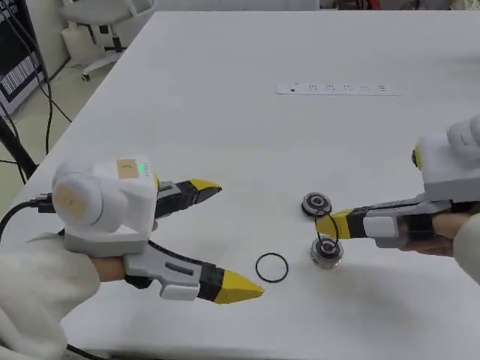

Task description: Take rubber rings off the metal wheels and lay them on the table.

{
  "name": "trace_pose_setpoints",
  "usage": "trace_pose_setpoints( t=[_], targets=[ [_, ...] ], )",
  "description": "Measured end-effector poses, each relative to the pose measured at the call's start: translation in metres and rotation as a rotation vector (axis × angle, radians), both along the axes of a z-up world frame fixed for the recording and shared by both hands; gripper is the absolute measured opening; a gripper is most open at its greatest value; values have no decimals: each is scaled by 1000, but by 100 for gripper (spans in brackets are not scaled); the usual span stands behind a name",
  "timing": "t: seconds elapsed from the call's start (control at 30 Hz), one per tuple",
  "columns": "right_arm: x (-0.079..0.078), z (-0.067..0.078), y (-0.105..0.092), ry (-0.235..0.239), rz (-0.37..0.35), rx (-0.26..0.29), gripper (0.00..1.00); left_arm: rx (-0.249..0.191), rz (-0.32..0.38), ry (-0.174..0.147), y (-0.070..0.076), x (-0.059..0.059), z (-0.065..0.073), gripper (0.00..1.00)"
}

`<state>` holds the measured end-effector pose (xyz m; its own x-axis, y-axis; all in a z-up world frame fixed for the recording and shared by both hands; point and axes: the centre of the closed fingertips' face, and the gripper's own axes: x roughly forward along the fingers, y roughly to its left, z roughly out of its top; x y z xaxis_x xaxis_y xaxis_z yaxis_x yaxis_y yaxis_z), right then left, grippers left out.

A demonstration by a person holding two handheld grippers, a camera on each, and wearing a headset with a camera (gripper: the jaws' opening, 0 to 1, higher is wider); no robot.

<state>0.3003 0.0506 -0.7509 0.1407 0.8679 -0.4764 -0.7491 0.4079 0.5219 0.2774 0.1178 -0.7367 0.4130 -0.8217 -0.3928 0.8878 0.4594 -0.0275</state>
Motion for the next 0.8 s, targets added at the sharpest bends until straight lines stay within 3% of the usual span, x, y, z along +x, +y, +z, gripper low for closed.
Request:
trace_pose_setpoints(
  t=[0.2,0.43,0.6,0.8],
  targets=[
    [-8,-7,13,-42,49,-49,0,-7,1,8,0,-2,-2,98],
    [-13,-26,15,-97,93,-145,0,-7,-8,26,-3,-7,-7,98],
    [-12,-32,15,-109,97,-166,0,0,-20,33,-5,-9,-8,96],
    [-11,-39,14,-157,124,-208,0,-1,-27,36,-7,-11,-8,96]
  ],
)
